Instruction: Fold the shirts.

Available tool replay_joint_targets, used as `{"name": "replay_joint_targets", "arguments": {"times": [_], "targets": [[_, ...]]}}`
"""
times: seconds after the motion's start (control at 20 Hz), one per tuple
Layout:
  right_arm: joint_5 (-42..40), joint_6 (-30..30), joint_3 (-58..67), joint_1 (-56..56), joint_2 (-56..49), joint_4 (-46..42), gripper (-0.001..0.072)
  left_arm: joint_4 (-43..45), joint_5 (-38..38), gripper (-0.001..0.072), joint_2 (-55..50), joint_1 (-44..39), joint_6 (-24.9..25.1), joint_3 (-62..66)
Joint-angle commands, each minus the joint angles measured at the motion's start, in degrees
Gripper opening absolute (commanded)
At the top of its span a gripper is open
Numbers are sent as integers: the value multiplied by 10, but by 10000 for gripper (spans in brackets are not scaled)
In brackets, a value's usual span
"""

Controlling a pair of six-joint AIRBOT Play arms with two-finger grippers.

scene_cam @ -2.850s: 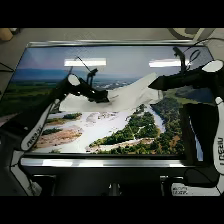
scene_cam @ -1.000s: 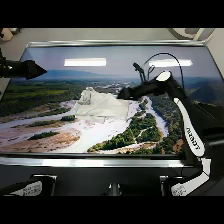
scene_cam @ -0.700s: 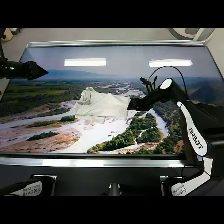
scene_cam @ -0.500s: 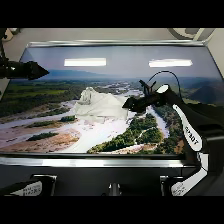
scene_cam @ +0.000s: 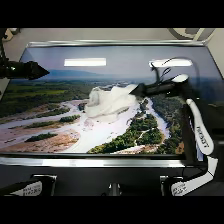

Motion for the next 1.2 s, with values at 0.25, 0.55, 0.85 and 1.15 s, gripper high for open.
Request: {"name": "replay_joint_targets", "arguments": {"times": [0.25,0.55,0.85,1.15], "targets": [[202,103,248,-294,117,-152,23,0,16,26,-10,-1,10,-1],[235,143,319,-469,126,-145,24,0,16,26,-15,-11,16,-1],[335,142,317,-552,162,-202,24,0,30,26,-15,-32,26,-1],[337,150,243,-521,232,-382,24,0,90,27,-23,-54,25,-1]]}}
